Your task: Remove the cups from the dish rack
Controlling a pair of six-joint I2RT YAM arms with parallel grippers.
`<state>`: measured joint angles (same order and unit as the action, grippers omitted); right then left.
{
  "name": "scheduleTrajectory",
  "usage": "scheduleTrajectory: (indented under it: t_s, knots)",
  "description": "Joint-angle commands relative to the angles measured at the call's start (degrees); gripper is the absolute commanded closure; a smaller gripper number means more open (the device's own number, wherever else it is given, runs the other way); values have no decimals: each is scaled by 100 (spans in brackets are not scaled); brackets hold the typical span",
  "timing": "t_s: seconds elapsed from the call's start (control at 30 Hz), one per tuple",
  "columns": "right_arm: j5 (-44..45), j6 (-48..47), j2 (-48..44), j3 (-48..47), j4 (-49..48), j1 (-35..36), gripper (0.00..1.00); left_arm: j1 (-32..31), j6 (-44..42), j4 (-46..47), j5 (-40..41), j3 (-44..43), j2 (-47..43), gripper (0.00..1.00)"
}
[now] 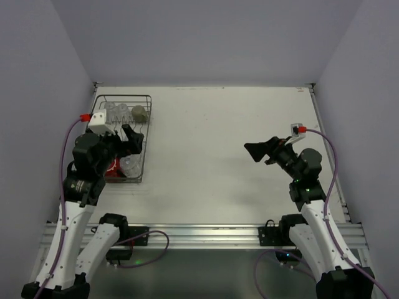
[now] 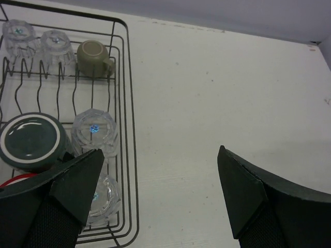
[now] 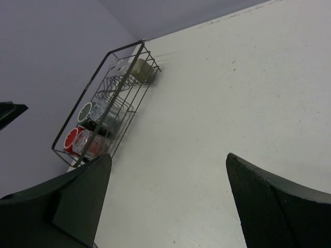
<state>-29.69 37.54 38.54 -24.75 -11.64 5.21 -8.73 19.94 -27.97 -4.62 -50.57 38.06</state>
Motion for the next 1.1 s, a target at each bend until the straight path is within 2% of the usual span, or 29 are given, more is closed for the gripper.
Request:
scheduleTrajectory:
  t_s: [0.0, 0.23, 0.4, 0.53, 0.87, 1.07]
  knots:
    - [-151, -71, 48, -258, -172, 32, 6, 29, -105, -543, 689, -339, 323, 0]
    - [-204, -80, 223, -293, -172, 111, 7, 29, 176, -491, 1560, -366, 1062, 0]
    - [-168, -124, 311, -319, -120, 164, 8, -32, 282, -104, 1473, -375, 1712, 0]
    - [-151, -159, 338, -346, -93, 208, 9, -199, 343, 124, 1938, -393, 2108, 0]
    - [-160, -168, 391, -372, -84, 314, 10, -252, 370, 248, 2518, -919, 3285, 2]
    - [-160, -177, 338, -372, -67, 340, 10, -252, 422, 292, 2677, -902, 3742, 4]
